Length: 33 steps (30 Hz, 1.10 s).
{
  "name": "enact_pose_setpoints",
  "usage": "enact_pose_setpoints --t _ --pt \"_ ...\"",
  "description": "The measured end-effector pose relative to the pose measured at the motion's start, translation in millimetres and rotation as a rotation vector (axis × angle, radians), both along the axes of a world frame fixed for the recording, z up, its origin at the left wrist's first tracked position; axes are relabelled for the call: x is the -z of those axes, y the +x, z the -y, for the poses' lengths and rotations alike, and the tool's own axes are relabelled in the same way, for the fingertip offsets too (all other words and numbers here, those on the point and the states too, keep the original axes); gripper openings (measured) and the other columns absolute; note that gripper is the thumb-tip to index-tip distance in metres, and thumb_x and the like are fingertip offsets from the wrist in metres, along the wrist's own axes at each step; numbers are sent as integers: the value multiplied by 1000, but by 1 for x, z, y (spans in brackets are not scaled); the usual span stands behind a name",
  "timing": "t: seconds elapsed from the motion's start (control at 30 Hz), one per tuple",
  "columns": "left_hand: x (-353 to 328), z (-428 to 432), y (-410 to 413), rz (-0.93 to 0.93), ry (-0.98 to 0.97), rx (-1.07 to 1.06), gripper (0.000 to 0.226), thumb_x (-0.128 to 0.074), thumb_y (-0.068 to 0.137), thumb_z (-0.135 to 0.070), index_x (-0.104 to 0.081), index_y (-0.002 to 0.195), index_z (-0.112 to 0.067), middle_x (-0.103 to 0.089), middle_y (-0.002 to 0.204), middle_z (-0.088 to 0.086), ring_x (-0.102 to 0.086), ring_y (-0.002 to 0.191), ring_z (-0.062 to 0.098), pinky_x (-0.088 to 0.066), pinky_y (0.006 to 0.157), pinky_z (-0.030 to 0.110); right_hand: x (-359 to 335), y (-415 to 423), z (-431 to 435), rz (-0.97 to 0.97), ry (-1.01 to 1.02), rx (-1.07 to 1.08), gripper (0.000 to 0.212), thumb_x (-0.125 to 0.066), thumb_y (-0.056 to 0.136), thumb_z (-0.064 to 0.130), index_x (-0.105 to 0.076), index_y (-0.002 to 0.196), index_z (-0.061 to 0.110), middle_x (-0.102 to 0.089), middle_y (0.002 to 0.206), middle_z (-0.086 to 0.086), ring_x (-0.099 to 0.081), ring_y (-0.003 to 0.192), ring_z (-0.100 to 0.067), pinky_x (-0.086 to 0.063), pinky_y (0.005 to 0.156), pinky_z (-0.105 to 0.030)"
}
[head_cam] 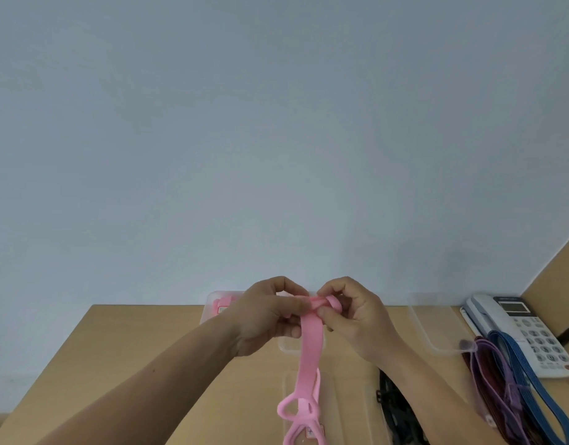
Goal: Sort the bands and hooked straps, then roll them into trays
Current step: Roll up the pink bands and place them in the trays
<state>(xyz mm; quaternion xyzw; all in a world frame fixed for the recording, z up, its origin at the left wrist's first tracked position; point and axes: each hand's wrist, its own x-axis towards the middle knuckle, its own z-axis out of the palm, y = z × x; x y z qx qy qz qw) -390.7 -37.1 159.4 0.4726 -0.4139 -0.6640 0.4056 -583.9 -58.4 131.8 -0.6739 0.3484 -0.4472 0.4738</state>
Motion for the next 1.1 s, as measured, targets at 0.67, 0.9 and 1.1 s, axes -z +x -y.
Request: enact_pose_setpoints --t 0.67,0.9,1.1 --pt "-5 -3 0 71 -42 154 31 -72 87 -7 -54 112 -1 -70 105 29 -67 75 30 -56 65 33 -1 -4 -1 45 85 -8 21 -70 87 -2 -73 92 18 -66 72 0 -61 61 -14 -52 59 -24" --pt "-6 -4 -5 -15 -29 60 26 -75 84 -12 -60 105 -5 -70 90 21 -62 78 33 -55 71 38 -4 -5 0 16 51 -12 23 -68 86 -7 -69 96 13 -70 77 8 -64 67 -6 -53 64 -19" --pt "-1 -6 -3 36 -155 11 20 -70 83 9 -64 97 -5 -70 94 27 -69 85 37 -56 68 34 -6 -2 -1 102 229 -21 21 -72 86 21 -66 105 15 -67 75 -3 -62 61 -18 -51 60 -26"
